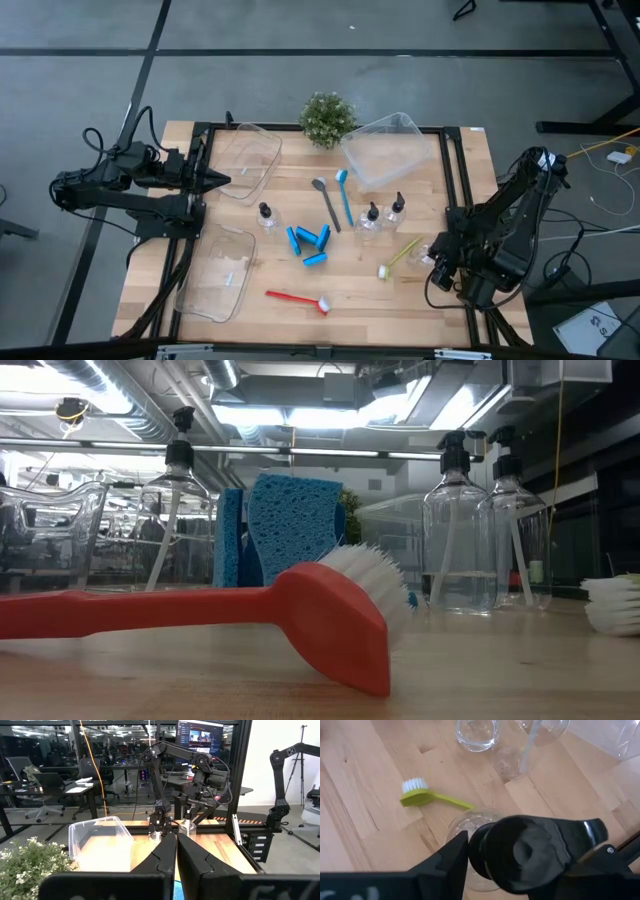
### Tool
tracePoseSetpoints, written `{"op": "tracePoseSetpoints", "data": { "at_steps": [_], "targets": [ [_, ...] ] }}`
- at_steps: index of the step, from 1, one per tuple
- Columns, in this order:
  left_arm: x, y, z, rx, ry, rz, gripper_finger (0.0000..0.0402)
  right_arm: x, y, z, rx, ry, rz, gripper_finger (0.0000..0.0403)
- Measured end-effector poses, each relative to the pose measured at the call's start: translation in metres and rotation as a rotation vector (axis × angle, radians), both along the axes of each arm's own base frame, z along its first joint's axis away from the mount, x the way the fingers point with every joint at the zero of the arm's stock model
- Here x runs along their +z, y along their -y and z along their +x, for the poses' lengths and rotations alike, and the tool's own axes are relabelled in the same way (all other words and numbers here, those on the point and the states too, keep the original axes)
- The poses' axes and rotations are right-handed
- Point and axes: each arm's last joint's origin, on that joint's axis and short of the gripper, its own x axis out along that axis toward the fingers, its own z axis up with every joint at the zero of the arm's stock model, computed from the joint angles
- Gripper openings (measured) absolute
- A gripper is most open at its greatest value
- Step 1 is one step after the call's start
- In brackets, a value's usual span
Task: Pick & Place Kitchen Sink Supplies
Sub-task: Put the soap dispenser into the white bin
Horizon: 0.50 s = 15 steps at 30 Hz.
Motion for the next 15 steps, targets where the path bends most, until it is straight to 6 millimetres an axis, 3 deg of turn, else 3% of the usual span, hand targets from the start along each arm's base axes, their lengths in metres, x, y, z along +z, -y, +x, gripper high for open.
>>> {"op": "tracePoseSetpoints", "data": {
  "at_steps": [8,15],
  "targets": [
    [0.0,0.0,0.0,0.0,0.0,0.0,0.0009,0.002,0.001,-0.001,0.004,-0.007,-0.002,0.0138],
    [0.0,0.0,0.0,0.0,0.0,0.0,0.0011,0.023,0.001,-0.001,0.004,-0.002,0.008,0.0138]
  ]
}}
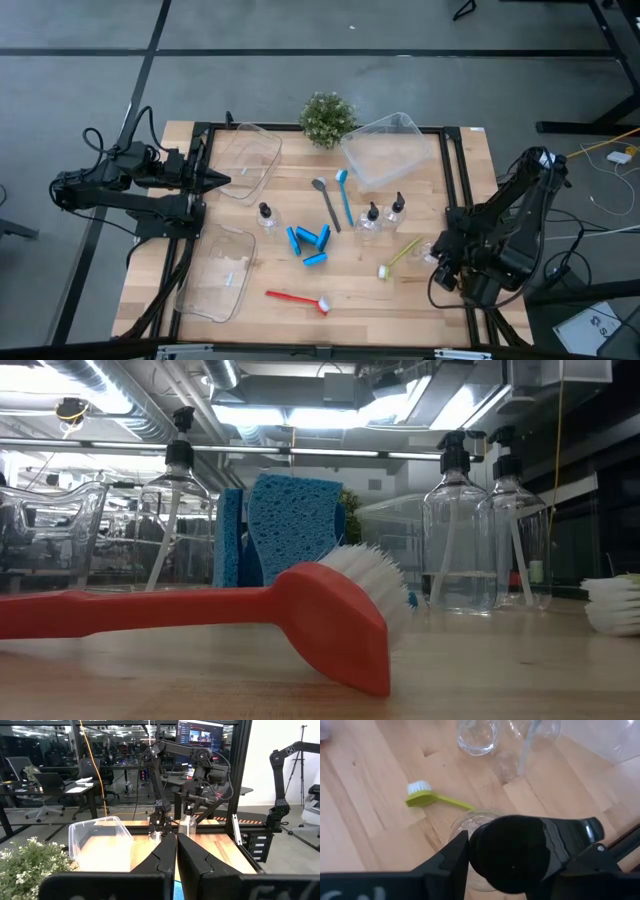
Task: Pick & Place Kitchen Sink Supplies
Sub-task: Put the soap dispenser into the white bin
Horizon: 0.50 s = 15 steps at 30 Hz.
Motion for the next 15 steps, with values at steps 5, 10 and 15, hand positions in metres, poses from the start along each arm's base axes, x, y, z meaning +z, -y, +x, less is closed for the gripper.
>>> {"op": "tracePoseSetpoints", "data": {
  "at_steps": [5,10,15],
  "targets": [
    [0.0,0.0,0.0,0.0,0.0,0.0,0.0012,0.018,0.001,-0.001,0.0,0.008,0.009,0.0138],
    [0.0,0.0,0.0,0.0,0.0,0.0,0.0008,0.039,0.003,-0.001,0.006,0.028,0.038,0.0138],
    [0.0,0.0,0.0,0.0,0.0,0.0,0.0011,0.061,0.006,-0.002,0.02,0.107,0.086,0.0138]
  ]
}}
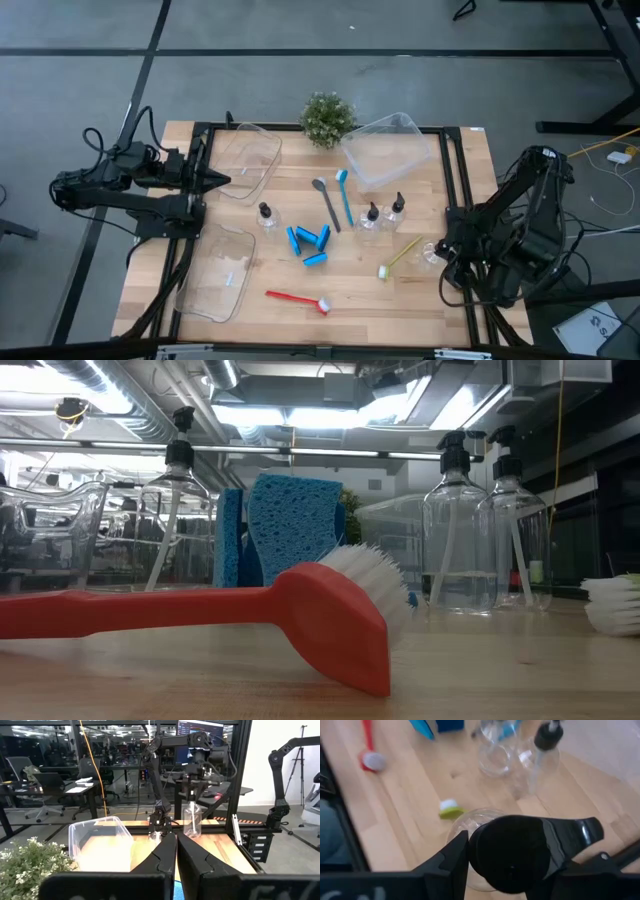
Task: Pick & Place Kitchen Sink Supplies
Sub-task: Put the soap dispenser into the white bin
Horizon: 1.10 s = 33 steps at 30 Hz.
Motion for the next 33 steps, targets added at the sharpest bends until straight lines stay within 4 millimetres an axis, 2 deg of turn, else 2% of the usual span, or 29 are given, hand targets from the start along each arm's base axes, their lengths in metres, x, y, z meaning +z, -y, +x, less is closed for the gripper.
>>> {"op": "tracePoseSetpoints", "data": {
  "at_steps": [5,16,27,33],
  "targets": [
    [0.0,0.0,0.0,0.0,0.0,0.0,0.0012,0.018,0.005,0.0,0.018,0.102,-0.003,0.0138],
    [0.0,0.0,0.0,0.0,0.0,0.0,0.0012,0.054,0.026,0.016,0.025,0.213,-0.088,0.0138],
    [0.0,0.0,0.0,0.0,0.001,0.0,0.0009,0.109,0.059,0.023,0.053,0.341,-0.225,0.0138],
    [0.0,0.0,0.0,0.0,0.0,0.0,0.0013,0.139,0.083,0.02,-0.015,0.426,-0.378,0.0138]
  ]
}}
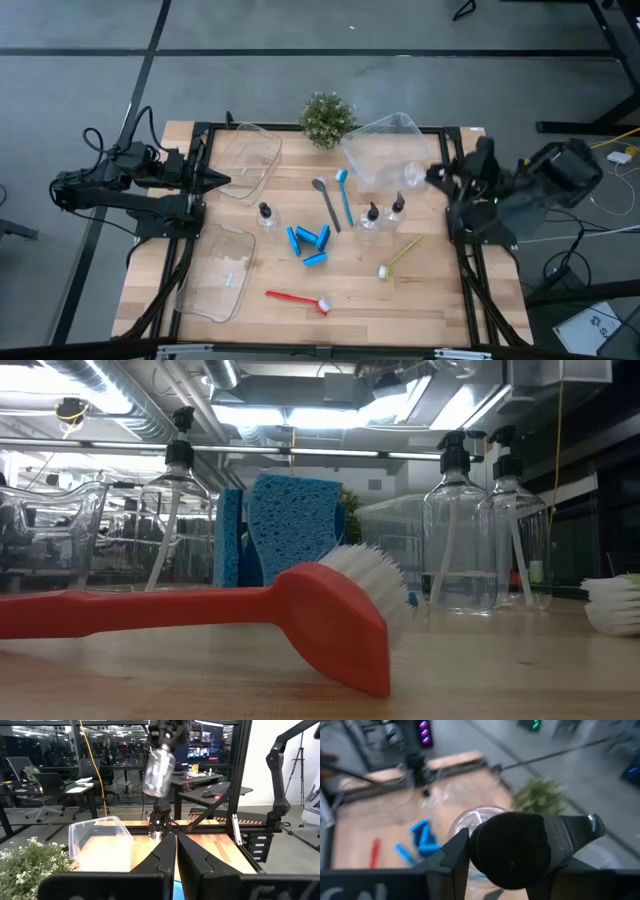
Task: Pick & Place Kitchen Sink Supplies
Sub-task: Put the soap dispenser into the white bin
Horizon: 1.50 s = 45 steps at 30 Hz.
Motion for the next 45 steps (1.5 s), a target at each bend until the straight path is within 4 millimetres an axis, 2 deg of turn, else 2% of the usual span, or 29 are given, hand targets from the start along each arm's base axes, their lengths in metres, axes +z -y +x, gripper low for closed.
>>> {"op": "tracePoseSetpoints", "data": {
  "at_steps": [5,12,30,36,45],
  "targets": [
    [0.0,0.0,0.0,0.0,0.0,0.0,0.0009,0.013,0.017,-0.002,-0.067,-0.003,-0.121,0.0138],
    [0.0,0.0,0.0,0.001,0.0,0.0,0.001,0.017,0.036,0.001,-0.225,-0.021,-0.205,0.0138],
    [0.0,0.0,0.0,0.001,0.0,0.0,0.0012,0.015,0.077,0.008,-0.45,-0.083,-0.126,0.0138],
    [0.0,0.0,0.0,0.0,0.0,0.0,0.001,0.014,0.094,0.019,-0.511,-0.075,-0.076,0.0138],
    [0.0,0.0,0.0,0.0,0.0,0.0,0.0011,0.0,0.134,0.051,-0.558,-0.215,-0.022,0.0138]
  ]
}}
